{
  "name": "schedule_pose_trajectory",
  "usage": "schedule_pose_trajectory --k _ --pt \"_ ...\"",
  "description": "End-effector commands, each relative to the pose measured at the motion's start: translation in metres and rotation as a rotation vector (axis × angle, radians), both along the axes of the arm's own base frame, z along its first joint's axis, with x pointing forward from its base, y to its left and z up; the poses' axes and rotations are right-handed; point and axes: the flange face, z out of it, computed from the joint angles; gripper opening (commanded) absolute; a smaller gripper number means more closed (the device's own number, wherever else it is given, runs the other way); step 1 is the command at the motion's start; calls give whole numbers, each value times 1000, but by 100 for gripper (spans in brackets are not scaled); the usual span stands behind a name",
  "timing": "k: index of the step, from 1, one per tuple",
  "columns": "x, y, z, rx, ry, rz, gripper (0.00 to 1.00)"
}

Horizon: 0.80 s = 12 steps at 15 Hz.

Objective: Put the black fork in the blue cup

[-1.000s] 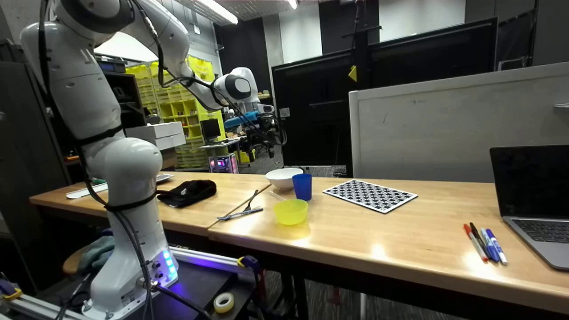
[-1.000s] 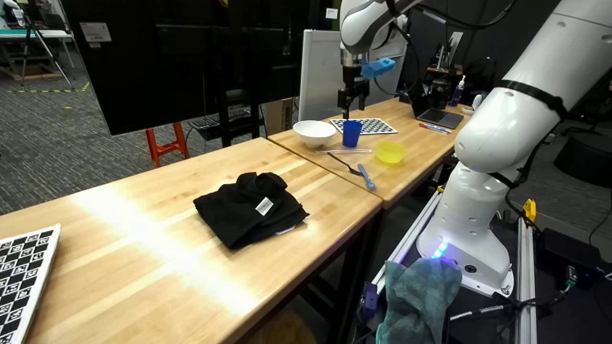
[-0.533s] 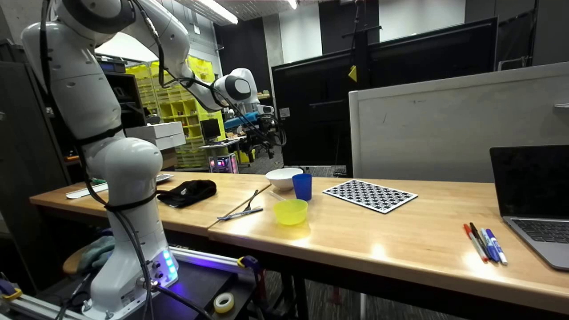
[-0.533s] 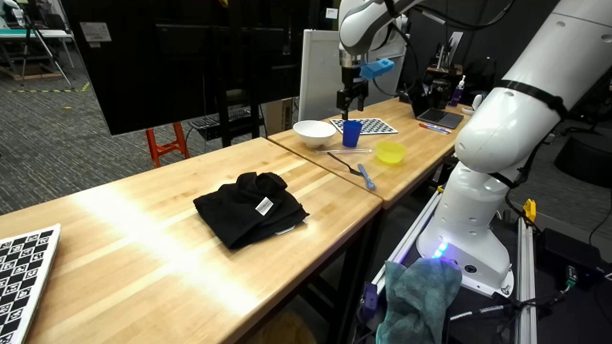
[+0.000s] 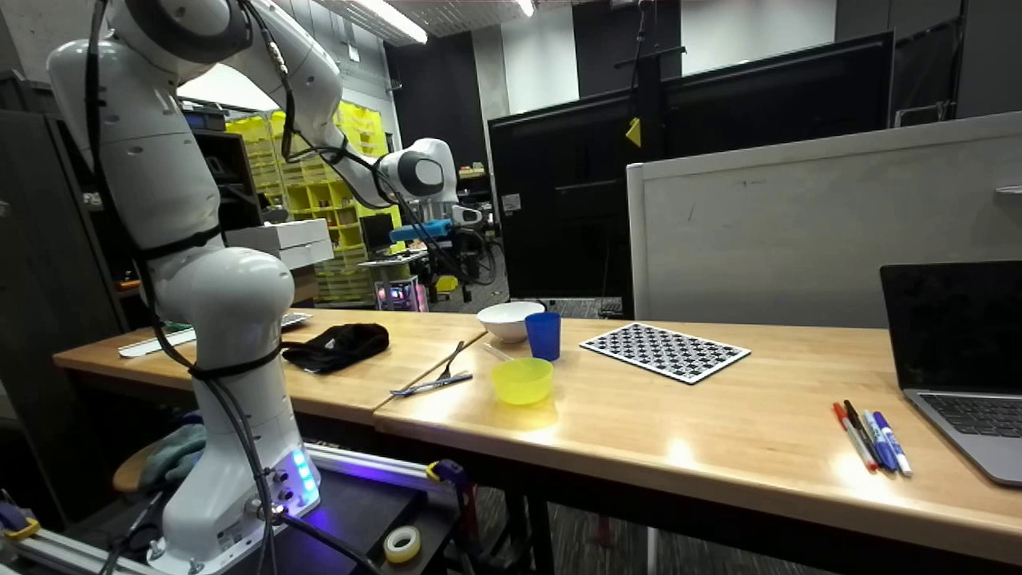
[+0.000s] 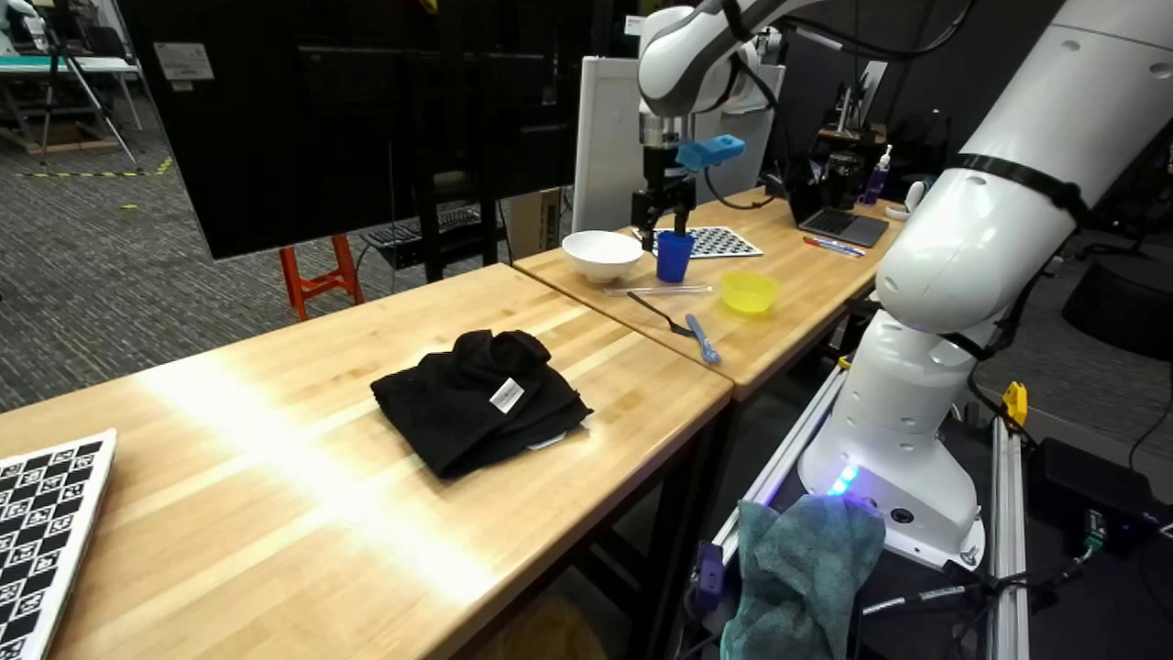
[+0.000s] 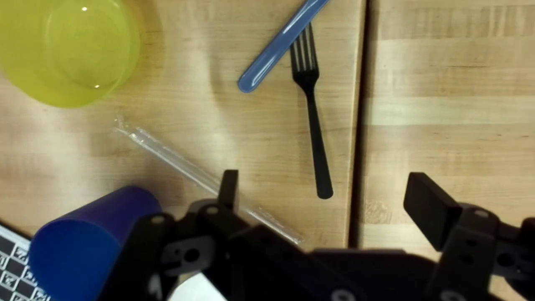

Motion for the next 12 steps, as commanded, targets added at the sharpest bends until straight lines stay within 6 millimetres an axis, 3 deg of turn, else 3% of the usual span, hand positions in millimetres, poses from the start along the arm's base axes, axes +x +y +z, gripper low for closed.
schedule_pose_trajectory --k 1,5,12 --pt "-8 6 -15 46 60 -69 100" --pt "-9 9 -27 46 110 -108 100" --pt "12 24 -55 71 128 -118 100"
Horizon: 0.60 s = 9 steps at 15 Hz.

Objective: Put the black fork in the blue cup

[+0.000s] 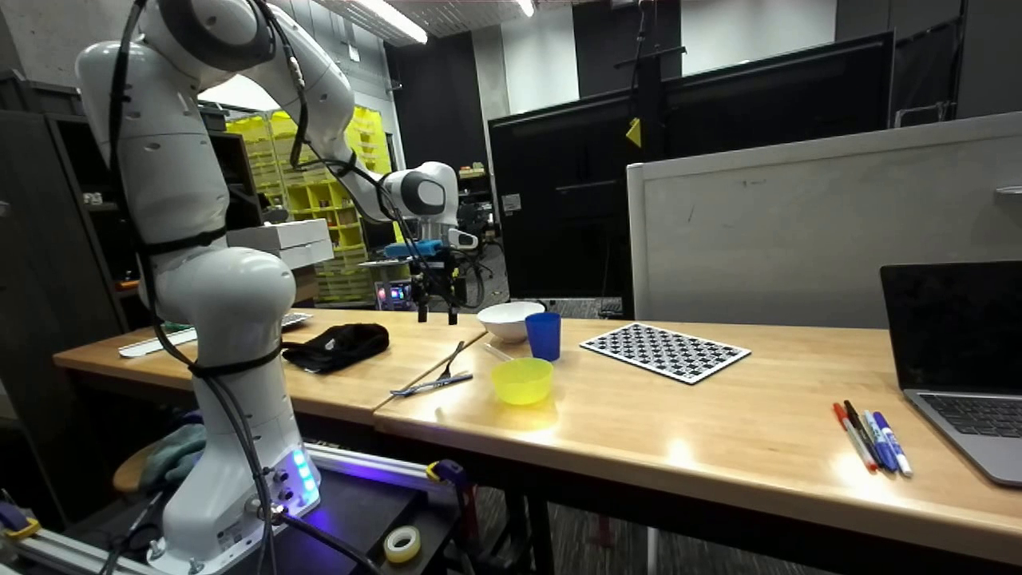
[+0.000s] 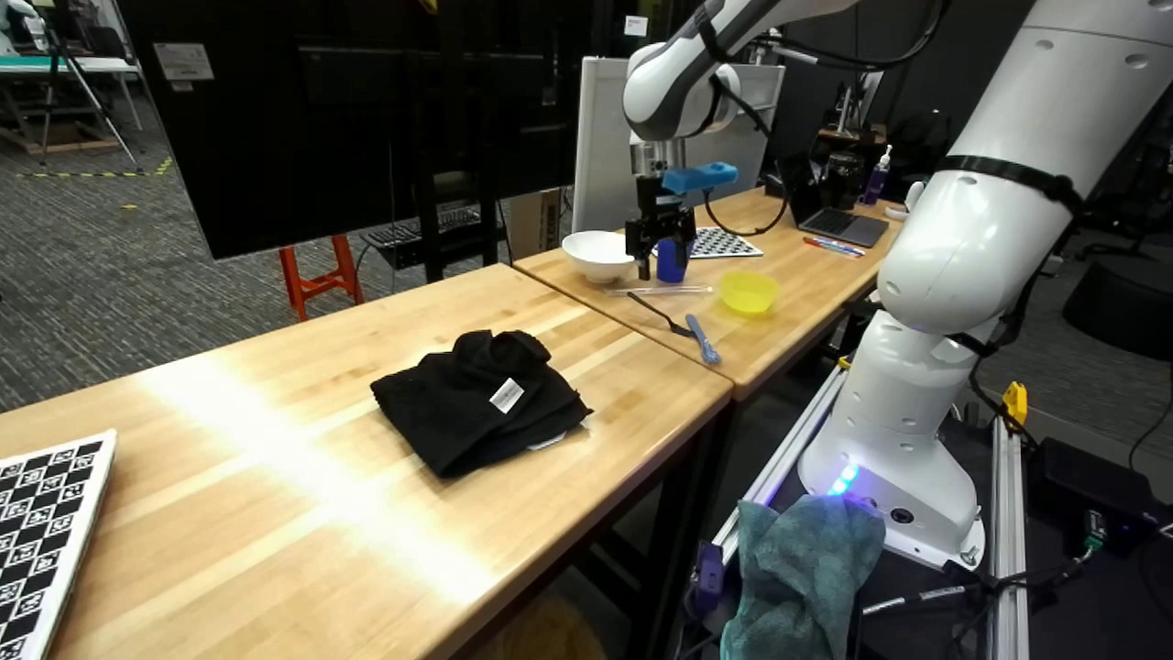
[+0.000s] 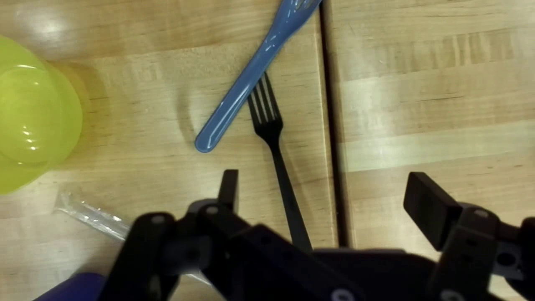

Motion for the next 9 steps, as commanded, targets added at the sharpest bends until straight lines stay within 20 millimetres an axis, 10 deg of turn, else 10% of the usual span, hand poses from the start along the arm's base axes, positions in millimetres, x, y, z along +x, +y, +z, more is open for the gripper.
schedule_pose_trajectory --k 1,9 --pt "16 10 -16 21 11 -11 100" --pt "31 -2 -42 34 95 -2 100"
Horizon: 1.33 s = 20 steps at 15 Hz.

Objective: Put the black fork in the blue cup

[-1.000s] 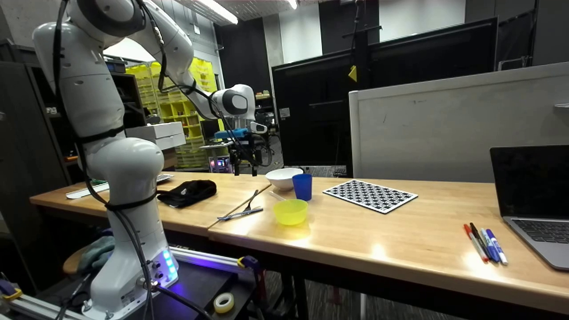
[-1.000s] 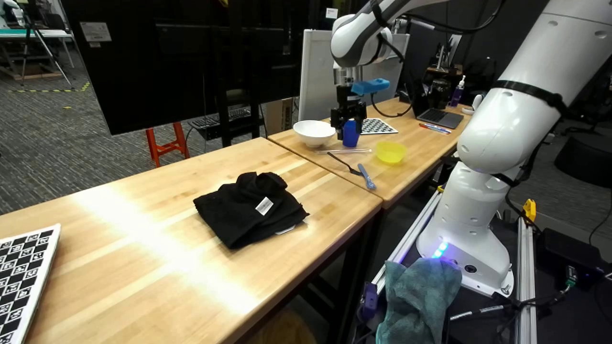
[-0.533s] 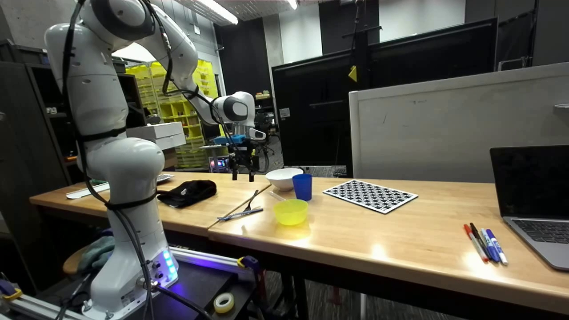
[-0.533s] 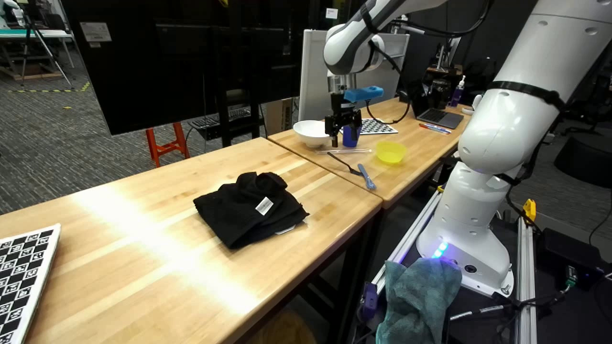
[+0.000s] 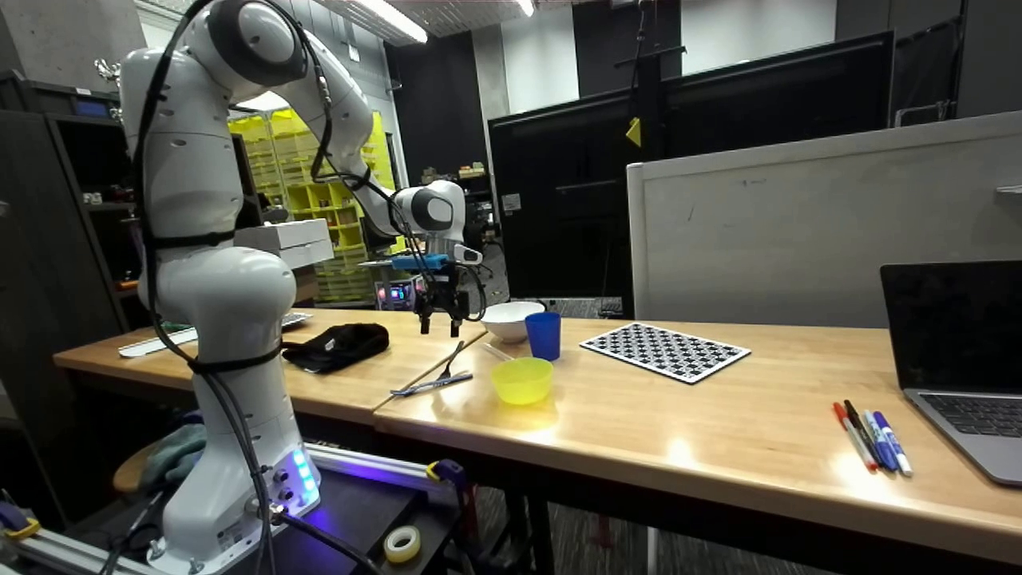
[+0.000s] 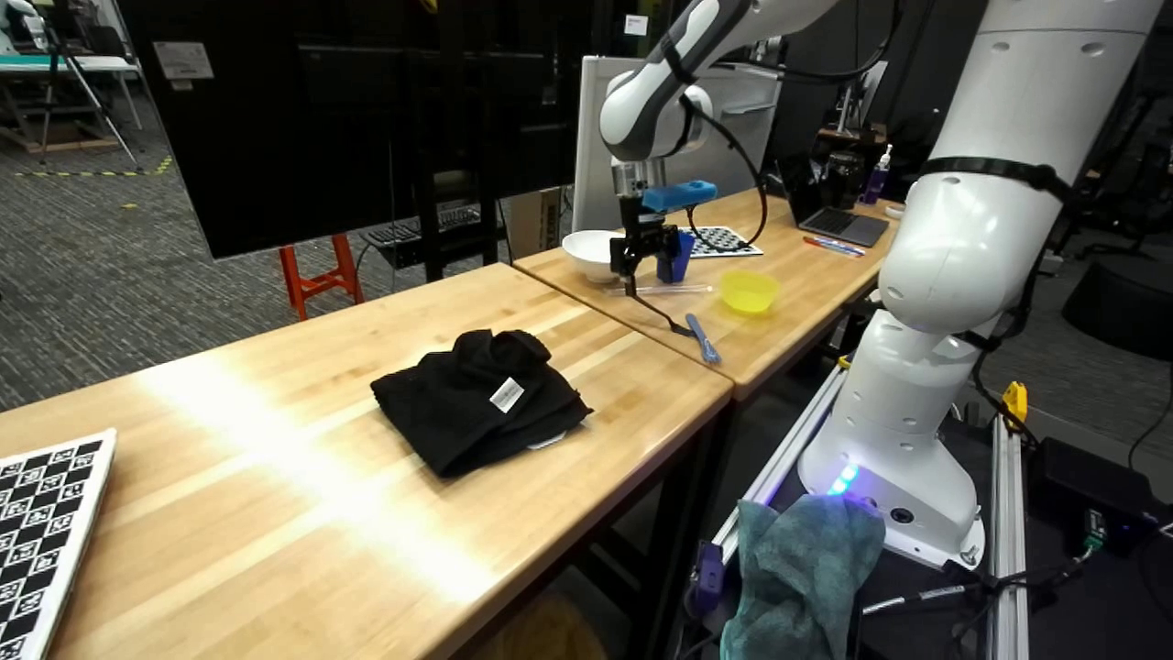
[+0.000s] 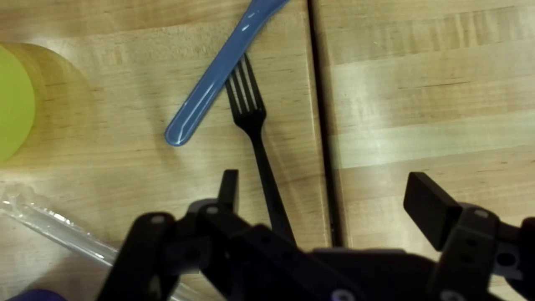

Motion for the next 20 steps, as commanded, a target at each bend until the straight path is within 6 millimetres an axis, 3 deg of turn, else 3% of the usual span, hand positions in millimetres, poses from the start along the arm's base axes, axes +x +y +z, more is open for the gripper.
schedule_pose_trajectory --k 1,6,11,14,19,20 --pt "6 -11 -9 18 47 2 100" --pt "19 -22 -34 38 71 45 100" --pt "45 -22 -49 42 81 111 100" --pt "63 -16 -60 57 86 141 100" --pt "75 -2 -76 77 103 176 100" --pt "76 0 -78 79 109 179 95"
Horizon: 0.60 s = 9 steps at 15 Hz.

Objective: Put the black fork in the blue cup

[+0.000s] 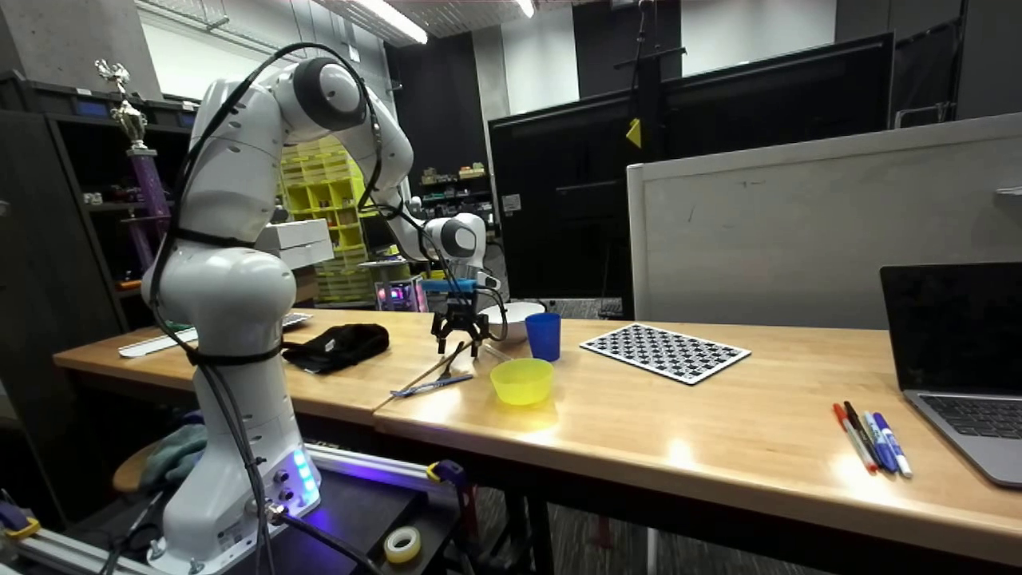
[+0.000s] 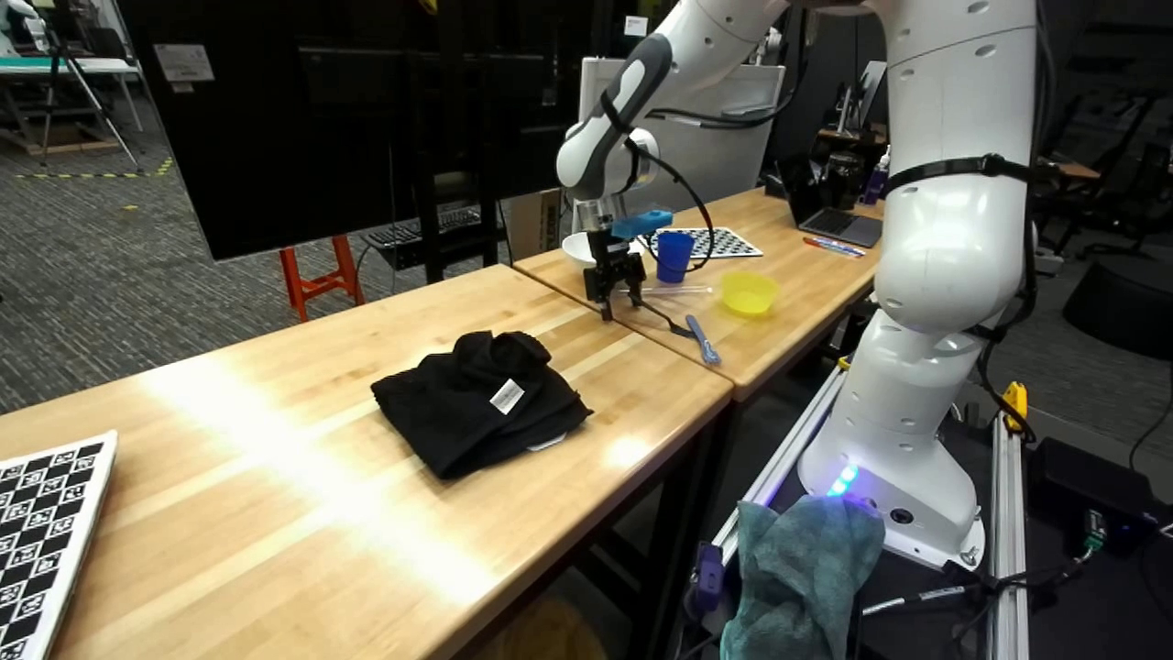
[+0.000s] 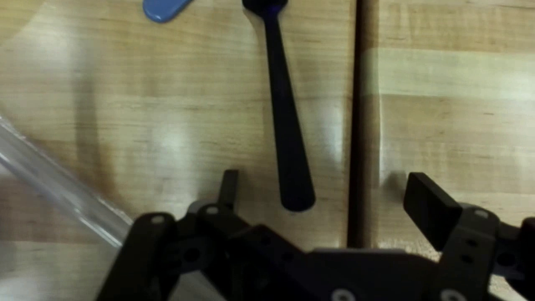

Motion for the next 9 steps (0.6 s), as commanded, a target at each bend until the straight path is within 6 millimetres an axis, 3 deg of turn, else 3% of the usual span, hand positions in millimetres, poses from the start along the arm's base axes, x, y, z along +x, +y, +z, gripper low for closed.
schedule_pose_trajectory --k 1,5,9 --pt "6 4 -4 25 27 11 76" --pt "5 0 2 23 41 -4 60" --pt "3 -9 9 19 57 -23 30"
